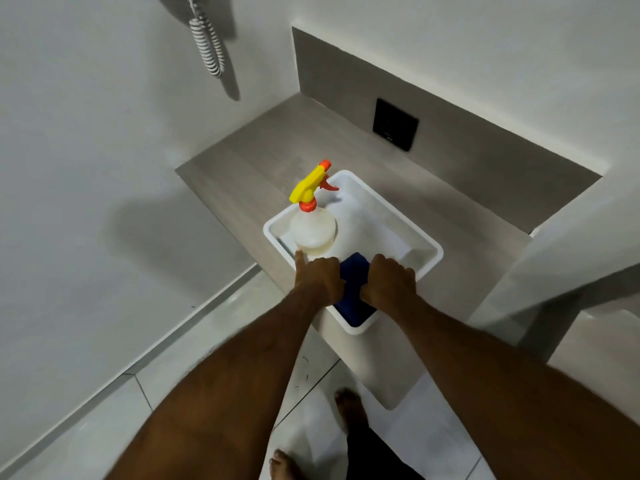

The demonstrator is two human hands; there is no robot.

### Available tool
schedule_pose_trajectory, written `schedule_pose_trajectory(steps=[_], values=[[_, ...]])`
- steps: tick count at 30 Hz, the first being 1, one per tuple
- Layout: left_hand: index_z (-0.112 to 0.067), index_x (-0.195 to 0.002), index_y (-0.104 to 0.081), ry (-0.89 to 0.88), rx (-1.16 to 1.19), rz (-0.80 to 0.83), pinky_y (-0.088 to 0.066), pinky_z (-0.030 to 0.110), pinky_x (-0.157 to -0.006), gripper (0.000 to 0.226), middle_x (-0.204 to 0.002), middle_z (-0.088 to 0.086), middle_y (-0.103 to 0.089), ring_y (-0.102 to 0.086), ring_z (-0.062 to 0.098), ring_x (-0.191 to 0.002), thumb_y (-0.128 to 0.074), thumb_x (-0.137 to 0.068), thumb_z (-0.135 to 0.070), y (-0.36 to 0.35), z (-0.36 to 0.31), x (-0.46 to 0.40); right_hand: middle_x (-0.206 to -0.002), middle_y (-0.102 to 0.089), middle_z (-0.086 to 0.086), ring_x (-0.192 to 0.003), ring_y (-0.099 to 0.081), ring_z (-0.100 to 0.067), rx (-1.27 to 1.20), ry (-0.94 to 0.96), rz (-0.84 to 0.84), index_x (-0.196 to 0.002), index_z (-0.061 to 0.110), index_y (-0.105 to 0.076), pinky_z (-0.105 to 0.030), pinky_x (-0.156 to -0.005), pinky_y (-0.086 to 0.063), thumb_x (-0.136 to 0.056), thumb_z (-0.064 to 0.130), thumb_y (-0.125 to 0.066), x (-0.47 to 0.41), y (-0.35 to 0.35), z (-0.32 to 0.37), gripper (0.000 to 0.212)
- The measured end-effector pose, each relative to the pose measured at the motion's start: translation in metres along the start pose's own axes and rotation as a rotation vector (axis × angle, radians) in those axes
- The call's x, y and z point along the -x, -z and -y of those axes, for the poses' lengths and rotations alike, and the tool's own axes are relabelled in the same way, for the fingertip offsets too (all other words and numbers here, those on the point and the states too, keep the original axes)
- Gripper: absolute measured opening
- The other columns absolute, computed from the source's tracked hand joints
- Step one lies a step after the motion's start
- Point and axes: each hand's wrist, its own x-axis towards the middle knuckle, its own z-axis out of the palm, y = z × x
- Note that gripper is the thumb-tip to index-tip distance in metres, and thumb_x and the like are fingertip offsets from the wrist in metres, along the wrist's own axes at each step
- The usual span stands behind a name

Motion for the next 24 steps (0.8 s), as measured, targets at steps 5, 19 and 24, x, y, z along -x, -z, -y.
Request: schedule_pose_trajectory(steps=[5,19,24], values=[[-0.009,-0.102,-0.067,-0.029,0.174,0.018,-0.022,0.050,-0.114,0.023,-0.106,0.008,-0.069,-0.058,0.026,-0.110,-0.054,-0.092,-0.025,0.008,-0.005,-0.001,-0.111,-0.065,-0.012,-0.109,-0.060,-0.033,-0.152,-0.039,0.164,-0.113,0.006,-0.057,-0.047,-0.100,-0.046,-0.083,0.024,-0.068,-0.010,0.010,-0.001,0.037],[-0.019,-0.138,-0.049,0.144,0.906,-0.403,-0.050,0.023,-0.089,0.055,-0.128,0.000,-0.060,-0.059,0.017,-0.117,-0.056,-0.092,-0.047,0.040,0.146,0.149,-0.099,-0.069,0.005,-0.088,-0.067,-0.014,-0.769,0.367,0.342,-0.111,0.023,-0.057,-0.027,-0.066,-0.059,-0.079,0.014,-0.074,0.063,0.043,0.126,0.038],[-0.001,-0.153,-0.016,0.434,0.464,-0.326,-0.016,0.039,-0.119,0.088,-0.159,0.019,-0.026,-0.024,0.033,-0.147,-0.043,-0.093,-0.060,-0.058,0.233,0.195,-0.094,-0.066,0.001,-0.087,-0.064,-0.017,-0.525,0.373,0.493,-0.110,0.018,-0.057,-0.030,-0.068,-0.054,-0.082,0.010,-0.066,0.056,-0.054,0.183,0.030]])
